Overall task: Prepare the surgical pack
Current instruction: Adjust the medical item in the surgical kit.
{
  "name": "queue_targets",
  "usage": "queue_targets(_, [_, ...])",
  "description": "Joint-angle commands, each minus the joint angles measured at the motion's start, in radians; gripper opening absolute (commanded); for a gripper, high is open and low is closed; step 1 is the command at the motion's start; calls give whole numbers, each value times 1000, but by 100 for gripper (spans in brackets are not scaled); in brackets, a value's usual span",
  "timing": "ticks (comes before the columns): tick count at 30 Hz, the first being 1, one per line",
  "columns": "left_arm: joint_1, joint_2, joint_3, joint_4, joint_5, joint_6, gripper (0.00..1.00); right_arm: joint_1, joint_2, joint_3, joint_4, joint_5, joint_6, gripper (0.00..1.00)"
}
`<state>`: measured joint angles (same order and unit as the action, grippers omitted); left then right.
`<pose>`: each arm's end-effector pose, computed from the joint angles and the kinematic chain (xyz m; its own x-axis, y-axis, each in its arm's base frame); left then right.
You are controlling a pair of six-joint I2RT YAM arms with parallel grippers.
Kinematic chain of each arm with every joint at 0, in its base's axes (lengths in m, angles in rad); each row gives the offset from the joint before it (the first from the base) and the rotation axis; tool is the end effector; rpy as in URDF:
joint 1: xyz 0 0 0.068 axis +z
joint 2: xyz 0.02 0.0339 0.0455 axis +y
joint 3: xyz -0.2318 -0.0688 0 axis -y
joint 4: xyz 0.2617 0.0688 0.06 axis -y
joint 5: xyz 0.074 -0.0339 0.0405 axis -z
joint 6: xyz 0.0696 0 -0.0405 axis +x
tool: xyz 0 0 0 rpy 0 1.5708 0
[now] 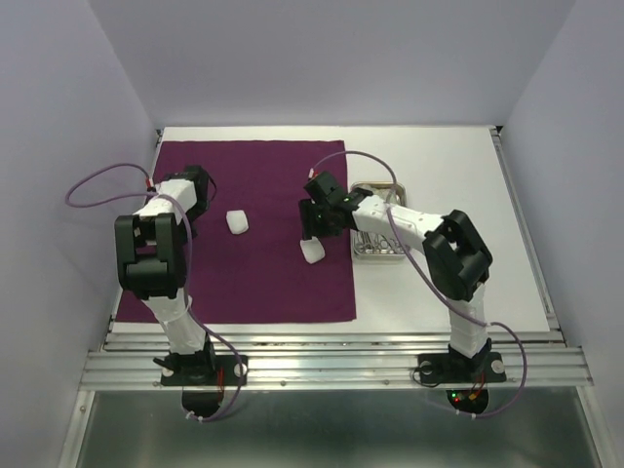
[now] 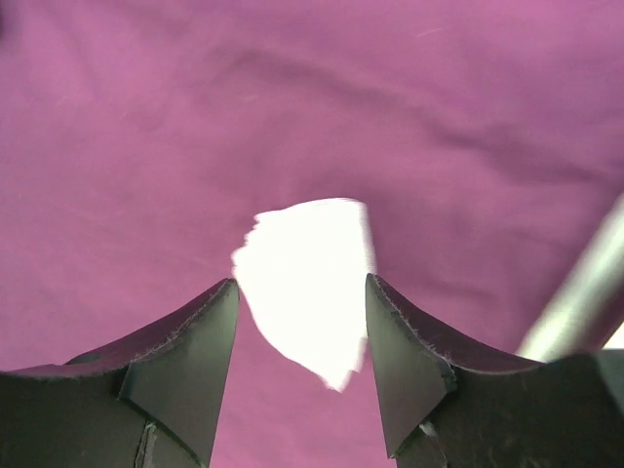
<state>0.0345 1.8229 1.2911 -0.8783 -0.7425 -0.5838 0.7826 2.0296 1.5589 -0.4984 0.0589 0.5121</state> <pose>0.3520 0.0592 0.1333 -0.7495 -0.4322 -0.5014 -0.6552 0.5925 0.4687 0.3321 0.3245 0.1378 -0.8429 -0.1484 -0.5172 -0.3066 0.9224 0.2351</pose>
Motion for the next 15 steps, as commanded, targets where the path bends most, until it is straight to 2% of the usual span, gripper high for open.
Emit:
queue_targets(1, [5,24,-67,24,-37,-39,61,-22,-111,-42,34,65,-32,61])
queue_targets(15, [53,93,-148,84,-43,-50,61,-22,-118,-39,34,55,-52,61])
